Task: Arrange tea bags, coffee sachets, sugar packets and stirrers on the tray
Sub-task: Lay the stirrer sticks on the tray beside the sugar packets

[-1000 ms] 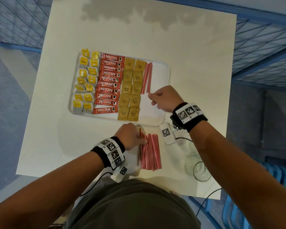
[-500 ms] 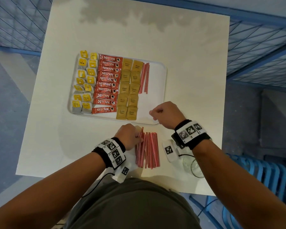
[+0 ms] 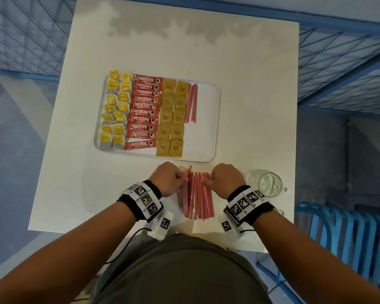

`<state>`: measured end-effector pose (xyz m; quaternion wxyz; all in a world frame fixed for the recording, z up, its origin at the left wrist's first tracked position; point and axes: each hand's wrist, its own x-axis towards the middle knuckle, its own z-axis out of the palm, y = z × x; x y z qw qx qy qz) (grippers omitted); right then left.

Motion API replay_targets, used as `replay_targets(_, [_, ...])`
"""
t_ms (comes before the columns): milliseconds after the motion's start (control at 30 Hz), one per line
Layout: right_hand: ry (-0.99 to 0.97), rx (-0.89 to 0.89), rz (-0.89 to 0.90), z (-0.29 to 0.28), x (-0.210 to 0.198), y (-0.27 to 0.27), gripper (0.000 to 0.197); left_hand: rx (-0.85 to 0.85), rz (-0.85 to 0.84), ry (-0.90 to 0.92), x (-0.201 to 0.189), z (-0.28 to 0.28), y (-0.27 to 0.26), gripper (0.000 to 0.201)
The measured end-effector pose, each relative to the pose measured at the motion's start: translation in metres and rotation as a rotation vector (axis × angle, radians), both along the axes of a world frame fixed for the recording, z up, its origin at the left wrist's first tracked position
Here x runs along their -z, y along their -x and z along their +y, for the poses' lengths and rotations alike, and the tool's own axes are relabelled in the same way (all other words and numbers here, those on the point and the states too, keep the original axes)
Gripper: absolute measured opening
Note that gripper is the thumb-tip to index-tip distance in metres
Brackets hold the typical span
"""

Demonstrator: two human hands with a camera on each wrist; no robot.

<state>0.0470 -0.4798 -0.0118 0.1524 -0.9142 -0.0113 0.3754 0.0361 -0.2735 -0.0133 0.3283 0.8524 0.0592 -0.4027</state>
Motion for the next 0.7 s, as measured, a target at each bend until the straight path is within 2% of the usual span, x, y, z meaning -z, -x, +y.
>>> replay_targets(367, [-0.053,0.063,0.027,0.001,0.003,0.013,0.046,-0.046,-0.069,0.062,-0.009,0.003,0.008,0.026])
replay_targets(700, [-0.181,0.118,0.011,-0.004,0.006,0.017,0.045,-0.052,-0.083,0.084,-0.014,0.010,0.009,0.030])
